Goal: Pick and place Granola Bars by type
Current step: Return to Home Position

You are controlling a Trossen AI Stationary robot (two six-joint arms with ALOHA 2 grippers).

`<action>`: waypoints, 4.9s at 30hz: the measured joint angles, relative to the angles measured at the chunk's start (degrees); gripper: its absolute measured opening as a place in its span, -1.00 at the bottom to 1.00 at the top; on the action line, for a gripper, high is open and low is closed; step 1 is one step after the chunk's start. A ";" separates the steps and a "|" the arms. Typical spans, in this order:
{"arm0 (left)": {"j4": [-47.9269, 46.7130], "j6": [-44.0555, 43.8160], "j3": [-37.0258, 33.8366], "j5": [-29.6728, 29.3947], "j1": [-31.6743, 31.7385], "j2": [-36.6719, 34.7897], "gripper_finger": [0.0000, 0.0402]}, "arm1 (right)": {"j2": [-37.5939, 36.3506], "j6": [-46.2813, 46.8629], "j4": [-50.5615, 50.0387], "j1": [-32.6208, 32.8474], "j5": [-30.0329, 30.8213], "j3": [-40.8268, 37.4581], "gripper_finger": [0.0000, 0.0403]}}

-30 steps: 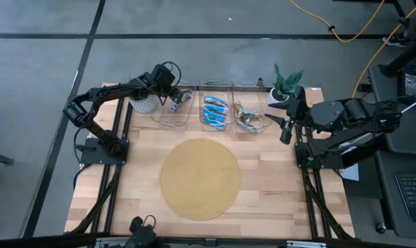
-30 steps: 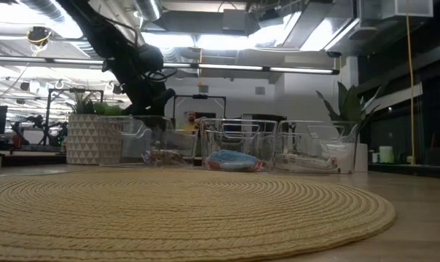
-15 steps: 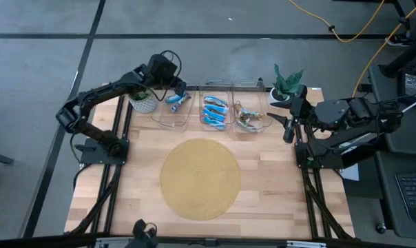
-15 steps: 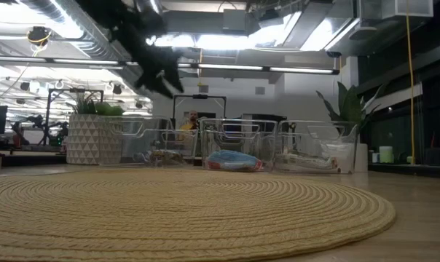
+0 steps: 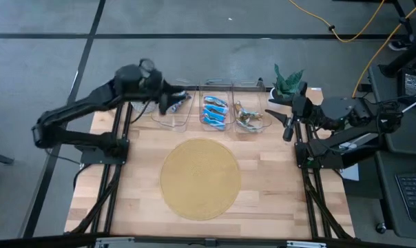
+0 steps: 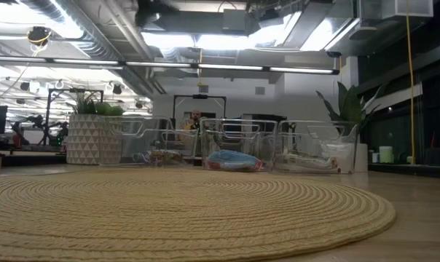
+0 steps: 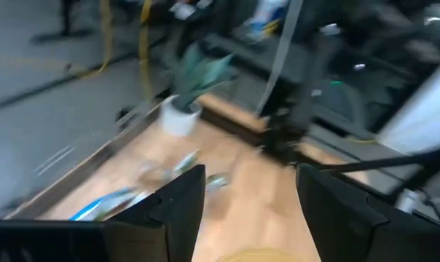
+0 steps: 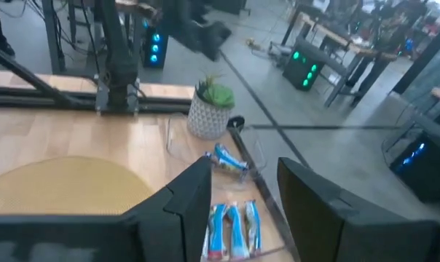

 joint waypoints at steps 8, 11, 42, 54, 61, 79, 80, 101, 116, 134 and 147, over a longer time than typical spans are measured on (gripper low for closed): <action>20.25 -1.39 -19.60 -8.70 -16.04 -18.56 -0.04 | 0.00 -0.86 2.38 -1.87 0.04 0.00 -0.21; 30.32 -3.33 -30.42 -9.03 -19.14 -26.90 -0.08 | 0.00 -0.88 2.39 -2.42 0.03 0.00 -0.21; 26.51 10.56 -62.56 -21.05 -27.78 -58.08 -0.53 | 0.04 -0.58 5.92 -5.19 0.04 0.00 -0.21; 20.08 14.24 -62.56 -18.31 -27.78 -58.13 -0.98 | 0.00 -0.42 4.84 -5.19 -0.35 0.00 -0.21; 20.06 13.82 -62.56 -18.05 -27.78 -58.08 -0.99 | -2.81 -0.28 5.55 -5.19 -3.67 -4.03 -0.42; 20.06 16.09 -62.56 -18.09 -27.78 -58.08 -0.98 | -46.65 5.28 39.58 -8.07 -31.35 -56.26 -0.97; 20.06 16.06 -62.56 -18.09 -27.78 -58.08 -0.98 | -48.69 5.33 39.64 -8.47 -31.35 -58.13 -0.97; 20.12 16.04 -62.56 -18.36 -27.78 -57.73 -0.98 | -54.10 5.64 46.00 -22.80 -44.43 -77.11 -0.99; 20.12 16.09 -62.56 -18.38 -27.78 -57.73 -0.97 | -45.82 11.52 44.03 -19.54 -44.24 -77.11 -0.97; 20.10 16.06 -62.56 -18.36 -27.78 -57.73 -0.98 | -52.45 3.73 56.06 -18.04 -49.87 -77.11 -0.98; 20.10 16.09 -62.56 -18.40 -27.78 -57.76 -0.98 | -54.05 10.79 47.42 -18.08 -49.36 -77.11 -0.91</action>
